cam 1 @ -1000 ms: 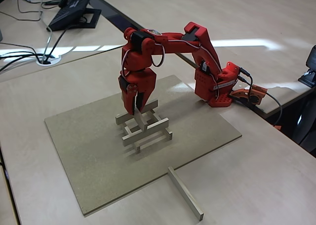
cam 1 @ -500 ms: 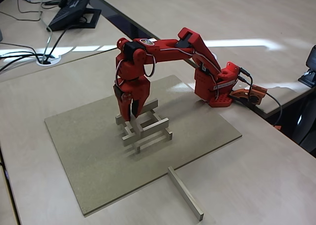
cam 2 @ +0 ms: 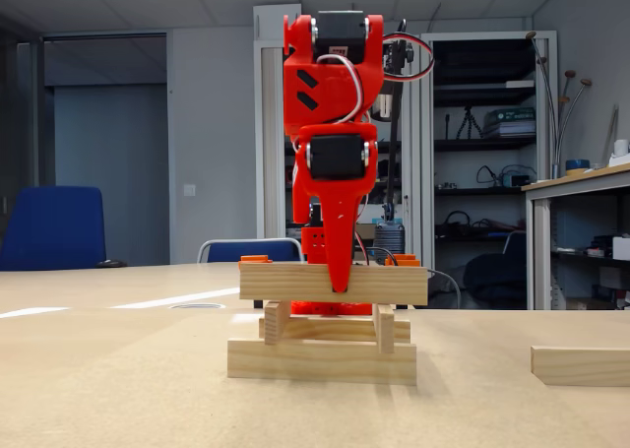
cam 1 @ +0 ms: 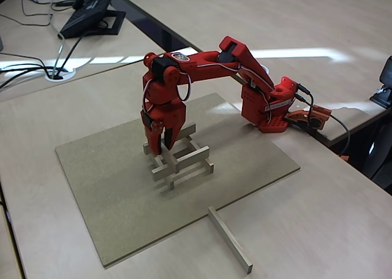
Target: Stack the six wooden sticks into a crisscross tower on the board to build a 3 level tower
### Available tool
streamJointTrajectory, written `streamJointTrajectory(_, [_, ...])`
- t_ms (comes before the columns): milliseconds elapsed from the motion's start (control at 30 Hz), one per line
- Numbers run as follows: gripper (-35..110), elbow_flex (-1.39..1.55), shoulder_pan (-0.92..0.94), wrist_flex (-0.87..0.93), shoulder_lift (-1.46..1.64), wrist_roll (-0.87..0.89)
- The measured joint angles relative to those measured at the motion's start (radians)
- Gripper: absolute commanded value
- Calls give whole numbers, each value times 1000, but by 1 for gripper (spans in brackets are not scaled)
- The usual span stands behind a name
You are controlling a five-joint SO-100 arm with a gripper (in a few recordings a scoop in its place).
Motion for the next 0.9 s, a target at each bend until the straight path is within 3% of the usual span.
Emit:
streamJointTrajectory(533, [24,9,0,6,2,14])
streamJointTrajectory(900, [24,175,-58,9,241,110])
